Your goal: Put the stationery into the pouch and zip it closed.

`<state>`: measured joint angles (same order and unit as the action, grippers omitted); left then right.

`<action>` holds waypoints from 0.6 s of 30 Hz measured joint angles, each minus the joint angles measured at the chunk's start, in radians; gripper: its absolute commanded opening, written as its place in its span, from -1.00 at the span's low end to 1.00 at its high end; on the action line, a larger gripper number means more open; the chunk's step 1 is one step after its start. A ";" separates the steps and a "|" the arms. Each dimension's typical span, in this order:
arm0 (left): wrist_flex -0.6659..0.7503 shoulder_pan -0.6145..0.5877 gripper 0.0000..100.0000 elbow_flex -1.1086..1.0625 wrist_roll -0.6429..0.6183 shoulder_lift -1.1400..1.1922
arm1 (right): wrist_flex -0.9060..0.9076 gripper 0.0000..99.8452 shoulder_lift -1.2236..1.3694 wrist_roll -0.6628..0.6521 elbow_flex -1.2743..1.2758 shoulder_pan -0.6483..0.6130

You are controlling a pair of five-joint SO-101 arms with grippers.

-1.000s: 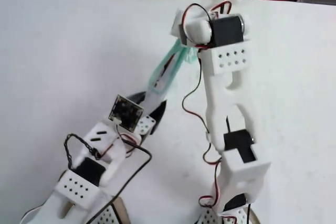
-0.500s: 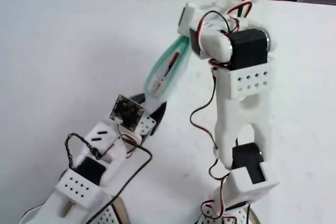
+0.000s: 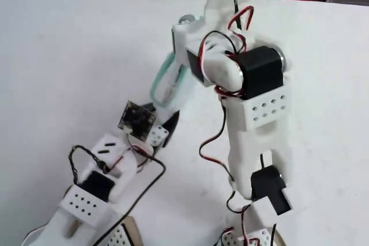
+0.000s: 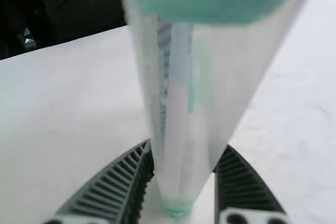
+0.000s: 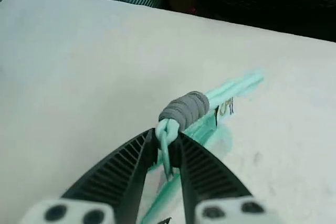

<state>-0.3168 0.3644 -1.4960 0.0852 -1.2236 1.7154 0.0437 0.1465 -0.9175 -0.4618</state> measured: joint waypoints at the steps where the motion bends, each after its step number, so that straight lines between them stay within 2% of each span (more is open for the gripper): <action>1: -0.032 -0.009 -0.64 0.021 0.000 0.000 | 0.000 -0.96 -0.008 -0.002 0.025 -0.002; 5: -0.176 -0.058 -0.61 0.123 0.000 0.002 | -0.002 -0.96 -0.017 -0.006 0.155 -0.002; 8: -0.269 -0.092 -0.47 0.199 0.000 0.003 | -0.011 -0.96 -0.023 -0.006 0.212 0.020; 14: -0.443 -0.112 -0.46 0.397 0.002 0.002 | -0.005 -0.96 -0.046 -0.008 0.227 0.044; 18: -0.528 -0.112 -0.46 0.502 0.002 0.002 | -0.002 -0.96 -0.097 -0.011 0.230 0.014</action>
<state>-0.8447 0.2524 -0.9943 0.0867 -1.2221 1.7139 -0.0529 0.1358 -0.6874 -0.4480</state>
